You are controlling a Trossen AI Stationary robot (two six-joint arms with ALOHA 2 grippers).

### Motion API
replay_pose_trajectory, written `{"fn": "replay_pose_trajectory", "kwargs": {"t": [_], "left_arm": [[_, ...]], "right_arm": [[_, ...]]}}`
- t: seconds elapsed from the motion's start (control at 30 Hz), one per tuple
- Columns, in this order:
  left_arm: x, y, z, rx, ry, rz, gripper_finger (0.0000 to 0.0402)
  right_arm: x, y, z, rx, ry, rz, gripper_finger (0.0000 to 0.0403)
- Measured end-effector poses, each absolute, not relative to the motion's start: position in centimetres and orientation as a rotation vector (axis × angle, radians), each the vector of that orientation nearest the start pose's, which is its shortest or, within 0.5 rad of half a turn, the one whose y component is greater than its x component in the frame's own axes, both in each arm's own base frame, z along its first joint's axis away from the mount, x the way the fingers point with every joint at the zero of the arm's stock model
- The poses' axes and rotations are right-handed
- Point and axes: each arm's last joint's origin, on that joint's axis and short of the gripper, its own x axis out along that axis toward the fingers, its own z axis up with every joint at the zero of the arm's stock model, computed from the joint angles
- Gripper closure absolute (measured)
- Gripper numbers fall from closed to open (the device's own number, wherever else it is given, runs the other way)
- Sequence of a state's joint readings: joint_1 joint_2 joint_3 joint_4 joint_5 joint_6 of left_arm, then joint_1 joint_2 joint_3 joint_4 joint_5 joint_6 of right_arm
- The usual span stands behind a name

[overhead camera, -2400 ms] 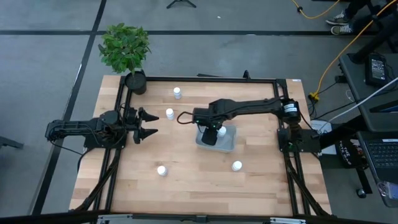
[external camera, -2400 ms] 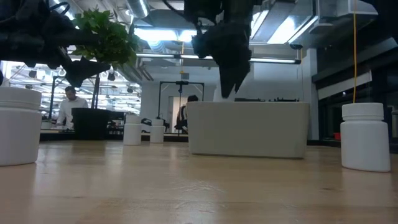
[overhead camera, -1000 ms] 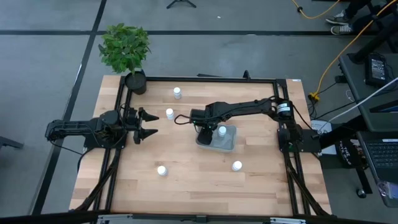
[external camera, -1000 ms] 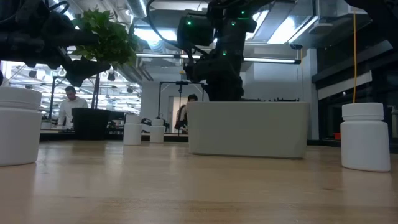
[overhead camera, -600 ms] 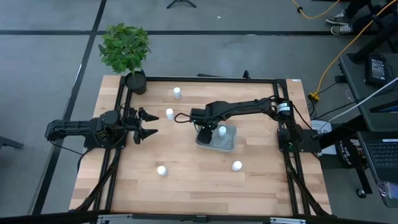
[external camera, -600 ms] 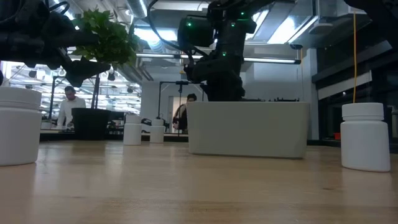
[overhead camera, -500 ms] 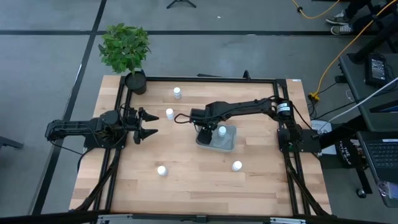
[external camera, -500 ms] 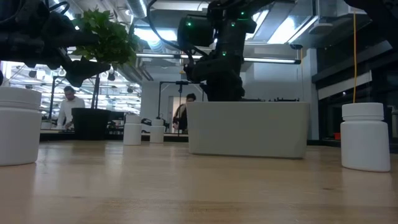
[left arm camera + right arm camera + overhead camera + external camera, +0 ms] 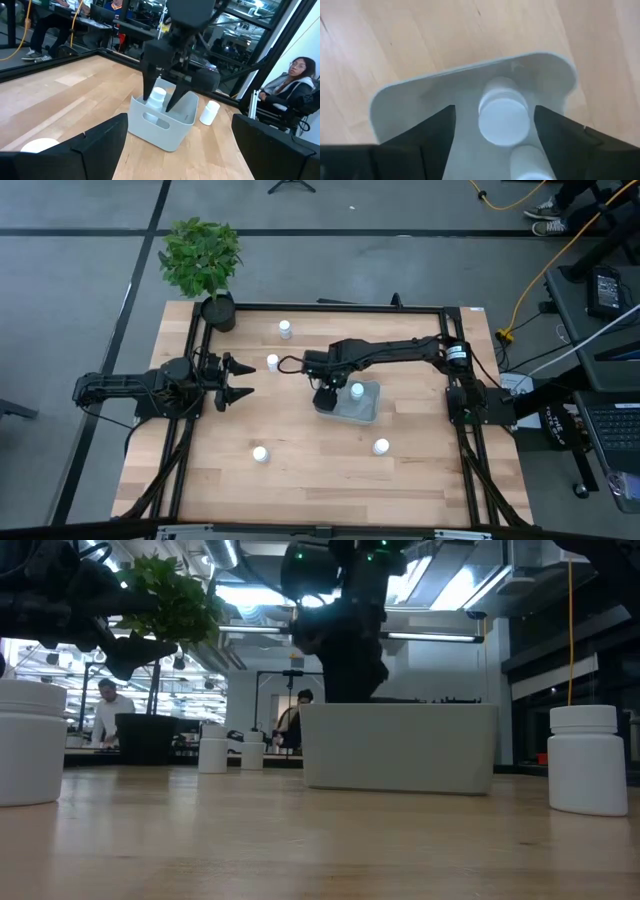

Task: Pick and place pill bottles into a basket
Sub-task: Put the bottom white small pill bottle into the bin, then put the white small pill bottle into the bin

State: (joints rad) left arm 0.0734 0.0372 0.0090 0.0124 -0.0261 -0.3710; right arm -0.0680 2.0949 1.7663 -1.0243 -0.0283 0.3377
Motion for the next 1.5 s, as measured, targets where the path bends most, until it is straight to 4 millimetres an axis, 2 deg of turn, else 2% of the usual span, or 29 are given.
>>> {"fn": "replay_pose_trajectory", "kwargs": {"t": [0.3, 0.47, 0.53, 0.67, 0.83, 1.03, 1.13, 1.27, 1.4, 1.5], "left_arm": [[9.9, 0.8, 16.5, -0.371, -0.002, 0.101, 0.0052], [9.9, 0.8, 16.5, -0.371, 0.0, 0.097, 0.0052], [9.9, 0.8, 16.5, -0.366, 0.003, 0.084, 0.0052], [9.9, 0.7, 16.5, -0.334, 0.005, 0.076, 0.0052], [9.9, 0.7, 16.5, -0.272, 0.008, 0.078, 0.0052], [9.9, 0.7, 16.4, -0.202, 0.012, 0.08, 0.0052], [9.9, 0.7, 16.4, -0.171, 0.013, 0.08, 0.0052], [9.9, 0.8, 16.4, -0.162, 0.014, 0.081, 0.0052], [9.9, 0.8, 16.4, -0.162, 0.014, 0.081, 0.0052], [9.9, 0.8, 16.4, -0.162, 0.014, 0.082, 0.0052]], "right_arm": [[41.5, -3.8, 24.8, 0.263, 1.404, -0.394, 0.0101], [41.1, -4.1, 27.9, 0.263, 1.397, -0.44, 0.01], [40.6, -3.6, 29.5, 0.241, 1.388, -0.472, 0.01], [38.7, -0.9, 33.5, 0.178, 1.338, -0.553, 0.01], [35.0, 3.5, 38.9, 0.182, 1.124, -0.55, 0.01], [29.9, 8.2, 42.7, 0.199, 1.019, -0.409, 0.01], [27.8, 10.6, 43.1, 0.168, 1.022, -0.315, 0.01], [26.1, 13.4, 41.8, 0.1, 1.078, -0.232, 0.01], [25.8, 15.3, 38.9, 0.067, 1.21, -0.16, 0.0104], [26.1, 15.8, 35.9, 0.086, 1.269, -0.233, 0.0115]]}}
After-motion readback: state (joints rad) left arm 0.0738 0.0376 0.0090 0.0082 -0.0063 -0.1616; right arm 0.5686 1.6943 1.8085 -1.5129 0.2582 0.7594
